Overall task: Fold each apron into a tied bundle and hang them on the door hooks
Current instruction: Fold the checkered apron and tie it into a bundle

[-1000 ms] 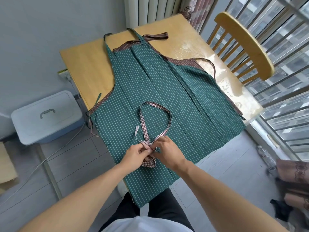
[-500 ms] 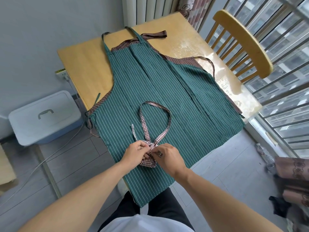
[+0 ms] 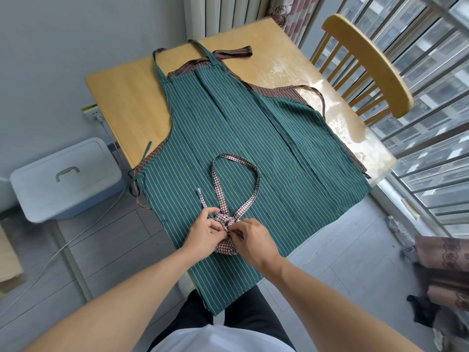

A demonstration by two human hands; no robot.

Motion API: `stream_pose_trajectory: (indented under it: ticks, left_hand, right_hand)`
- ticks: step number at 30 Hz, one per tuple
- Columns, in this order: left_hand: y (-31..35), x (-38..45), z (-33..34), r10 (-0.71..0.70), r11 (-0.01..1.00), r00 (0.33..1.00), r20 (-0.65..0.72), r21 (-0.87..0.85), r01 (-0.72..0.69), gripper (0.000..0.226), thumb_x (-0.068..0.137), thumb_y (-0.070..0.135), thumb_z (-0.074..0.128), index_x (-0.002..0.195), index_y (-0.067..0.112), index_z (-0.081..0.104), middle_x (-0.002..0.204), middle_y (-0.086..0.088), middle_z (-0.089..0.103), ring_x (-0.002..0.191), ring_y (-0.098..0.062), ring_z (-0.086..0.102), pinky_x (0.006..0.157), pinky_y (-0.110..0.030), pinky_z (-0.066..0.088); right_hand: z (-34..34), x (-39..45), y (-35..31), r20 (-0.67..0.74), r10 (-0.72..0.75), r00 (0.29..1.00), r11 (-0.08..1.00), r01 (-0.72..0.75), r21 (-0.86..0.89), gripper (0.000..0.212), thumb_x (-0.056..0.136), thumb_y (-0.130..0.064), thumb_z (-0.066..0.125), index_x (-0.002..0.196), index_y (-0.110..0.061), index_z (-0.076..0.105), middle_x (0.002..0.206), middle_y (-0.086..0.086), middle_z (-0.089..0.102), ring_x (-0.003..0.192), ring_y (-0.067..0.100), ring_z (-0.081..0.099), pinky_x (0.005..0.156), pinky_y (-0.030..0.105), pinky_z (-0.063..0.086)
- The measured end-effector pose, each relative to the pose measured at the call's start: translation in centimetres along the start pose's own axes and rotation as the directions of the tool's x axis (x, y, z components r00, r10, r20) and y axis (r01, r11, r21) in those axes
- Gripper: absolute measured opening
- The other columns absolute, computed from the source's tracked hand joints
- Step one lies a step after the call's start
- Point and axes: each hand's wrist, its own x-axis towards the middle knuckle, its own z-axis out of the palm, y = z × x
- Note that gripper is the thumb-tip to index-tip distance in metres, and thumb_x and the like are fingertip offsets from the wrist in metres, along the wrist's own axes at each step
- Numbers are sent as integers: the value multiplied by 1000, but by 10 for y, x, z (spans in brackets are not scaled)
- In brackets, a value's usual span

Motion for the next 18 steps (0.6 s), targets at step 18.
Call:
stream_pose_trajectory:
  ticks: [18]
  left_hand:
    - [-8, 5, 2, 17, 996, 1000, 22, 85, -19, 22, 85, 4, 73, 97, 21, 66, 91, -5, 70, 86, -23, 71, 77, -31, 61]
  right_hand:
    - [7, -5, 1, -6, -124, 992, 983, 122, -134, 21, 102, -16, 56, 105, -14, 77, 88, 0, 70, 81, 17, 61, 77, 31, 56]
